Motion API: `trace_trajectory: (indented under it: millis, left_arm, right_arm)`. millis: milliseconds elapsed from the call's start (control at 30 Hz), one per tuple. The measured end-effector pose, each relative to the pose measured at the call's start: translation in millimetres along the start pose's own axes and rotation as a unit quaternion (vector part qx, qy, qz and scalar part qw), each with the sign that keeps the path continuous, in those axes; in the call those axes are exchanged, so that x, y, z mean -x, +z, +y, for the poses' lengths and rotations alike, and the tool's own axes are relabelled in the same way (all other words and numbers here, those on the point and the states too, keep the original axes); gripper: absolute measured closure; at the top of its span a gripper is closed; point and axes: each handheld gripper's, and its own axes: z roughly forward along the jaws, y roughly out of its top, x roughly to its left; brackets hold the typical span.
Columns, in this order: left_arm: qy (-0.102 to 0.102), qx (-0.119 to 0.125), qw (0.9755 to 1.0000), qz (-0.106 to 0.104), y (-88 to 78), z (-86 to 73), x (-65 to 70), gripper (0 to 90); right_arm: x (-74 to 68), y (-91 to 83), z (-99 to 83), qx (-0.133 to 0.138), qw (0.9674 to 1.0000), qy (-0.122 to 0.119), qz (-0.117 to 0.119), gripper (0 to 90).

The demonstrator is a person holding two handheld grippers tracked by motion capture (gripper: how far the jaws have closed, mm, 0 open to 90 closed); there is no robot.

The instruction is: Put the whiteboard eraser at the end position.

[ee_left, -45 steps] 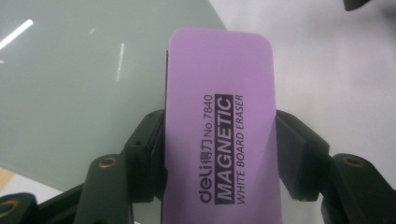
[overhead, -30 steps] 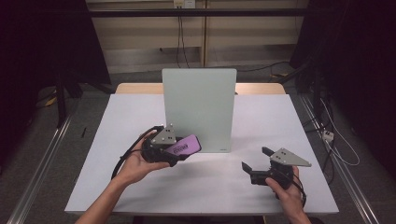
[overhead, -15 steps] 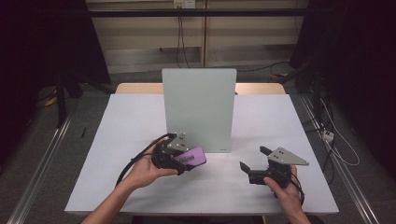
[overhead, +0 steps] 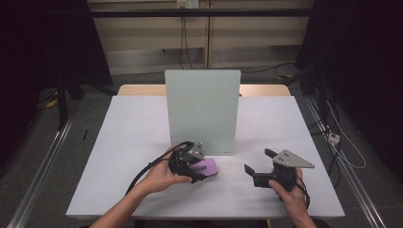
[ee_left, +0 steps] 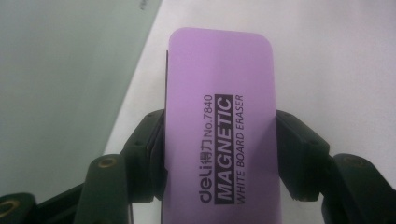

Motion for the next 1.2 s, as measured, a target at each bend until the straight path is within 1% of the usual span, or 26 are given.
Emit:
trace_trajectory:
  millis: [67, 133, 167, 200, 233, 267, 300, 333, 400, 433, 467, 600, 667, 700, 733, 767, 800, 867, 900, 933, 1000, 1033, 1067, 1133, 1167, 1200]
  left_arm:
    - [0.001, -0.002, 1.0, 0.005, 1.6, 0.6, 0.4, 40.6]
    - [-0.001, -0.003, 1.0, -0.004, 2.5, 0.6, -0.5, 40.5]
    - [-0.002, -0.003, 1.0, 0.005, 3.8, 0.8, -0.1, 40.5]
    - [-0.002, -0.013, 0.9999, 0.002, 3.9, 1.7, 0.0, 40.5]
    - [0.001, -0.019, 0.9997, 0.015, 4.1, 2.8, 1.5, 40.4]
    - [0.0, -0.005, 1.0, 0.002, 6.1, 2.0, 0.1, 40.4]
    - [-0.004, -0.005, 0.9999, -0.012, 6.0, 2.1, -1.2, 40.4]
    - [-0.007, -0.005, 0.9998, -0.017, 6.4, 2.1, -1.5, 40.4]
    - [-0.007, -0.001, 0.9999, -0.01, 7.9, 1.8, -1.1, 40.4]
    - [-0.011, 0.001, 0.9994, -0.033, 7.7, 1.1, -4.0, 40.4]
    - [-0.017, -0.002, 0.9994, -0.029, 7.5, 0.4, -5.4, 40.4]
    - [-0.036, 0.009, 0.9985, -0.041, 10.5, -4.1, -12.4, 40.2]
    - [-0.022, -0.006, 0.9993, -0.031, 9.6, -2.5, -10.7, 40.0]
    - [-0.018, -0.005, 0.9989, -0.042, 11.5, -2.6, -10.3, 39.8]
    - [-0.012, -0.009, 0.999, -0.042, 13.2, -2.5, -9.5, 39.4]
    - [-0.005, -0.031, 0.9995, -0.01, 11.0, -0.5, -6.6, 38.9]
    - [-0.011, -0.01, 0.9996, -0.023, 13.5, -2.2, -7.1, 38.9]
    - [-0.011, -0.009, 0.9992, -0.038, 12.9, -2.5, -8.4, 38.8]
    - [-0.01, -0.012, 0.9993, -0.033, 12.5, -2.4, -8.2, 38.7]
    - [-0.008, -0.029, 0.9995, -0.006, 10.6, -1.1, -5.7, 37.6]
    - [-0.005, -0.029, 0.9996, -0.003, 10.2, -1.0, -4.6, 32.2]
    - [-0.009, -0.006, 0.9999, -0.011, 12.5, -2.7, -4.0, 29.3]
    - [-0.006, -0.011, 0.9998, -0.014, 10.8, -2.0, -4.2, 27.3]
    - [0.0, 0.003, 1.0, -0.004, 10.4, -2.1, -2.7, 19.6]
    - [0.008, -0.021, 0.9991, 0.036, 6.2, 0.1, -0.5, 17.5]
    - [0.0, 0.014, 0.9999, 0.008, 8.7, -2.3, -2.7, 14.4]
  right_arm:
    - [0.1, 0.2, 0.1, 0.0, 1.0, 0.001, 0.0, 5.3]
    - [0.2, 0.3, 0.1, 0.0, 1.0, 0.0, 0.0, 5.3]
    - [0.2, 0.4, 0.0, 0.0, 1.0, 0.0, 0.0, 5.3]
    - [0.2, 0.4, -0.1, -0.001, 1.0, 0.0, 0.001, 5.3]
    - [0.0, 0.5, 0.0, -0.001, 1.0, 0.0, 0.001, 5.3]
    - [-0.1, 0.4, -0.1, -0.001, 1.0, -0.001, 0.001, 5.3]
    - [-0.3, 0.1, -0.1, -0.001, 1.0, -0.001, 0.001, 5.3]
    - [-0.3, -0.2, -0.3, 0.0, 1.0, -0.002, 0.001, 5.3]
    - [0.2, -0.9, -0.5, 0.0, 1.0, 0.0, 0.0, 5.3]
    - [0.4, -1.2, -0.6, 0.0, 1.0, 0.001, 0.0, 5.3]
    - [0.3, -1.3, -0.6, 0.0, 1.0, 0.003, -0.001, 5.3]
    - [0.3, -1.9, -1.2, 0.0, 1.0, 0.0, -0.001, 5.3]
    - [0.8, -2.5, -1.7, 0.0, 1.0, 0.003, -0.001, 5.3]
    - [1.1, -2.9, -1.9, -0.001, 1.0, 0.006, -0.002, 5.3]
    - [1.8, -3.1, -2.3, 0.0, 1.0, 0.006, -0.002, 5.3]
    - [2.3, -3.4, -2.6, 0.0, 1.0, 0.008, -0.002, 5.3]
    - [2.7, -3.7, -2.8, 0.001, 0.9999, 0.01, -0.004, 5.3]
    - [3.0, -4.4, -2.8, 0.002, 1.0, 0.009, -0.004, 5.3]
    - [2.9, -4.6, -2.8, 0.001, 1.0, 0.008, -0.004, 5.3]
    - [2.7, -4.4, -2.7, 0.001, 1.0, 0.008, -0.004, 5.3]
    - [2.2, -4.2, -2.5, 0.001, 1.0, 0.008, -0.004, 5.3]
    - [1.9, -4.1, -2.5, 0.001, 1.0, 0.007, -0.003, 5.3]
    - [1.8, -4.1, -2.5, 0.001, 1.0, 0.007, -0.002, 5.3]
    - [2.1, -4.2, -2.7, 0.0, 1.0, 0.007, -0.003, 5.3]
    - [2.4, -4.2, -2.7, 0.0, 1.0, 0.008, -0.004, 5.3]
    - [2.8, -4.0, -2.8, 0.0, 1.0, 0.008, -0.003, 5.3]
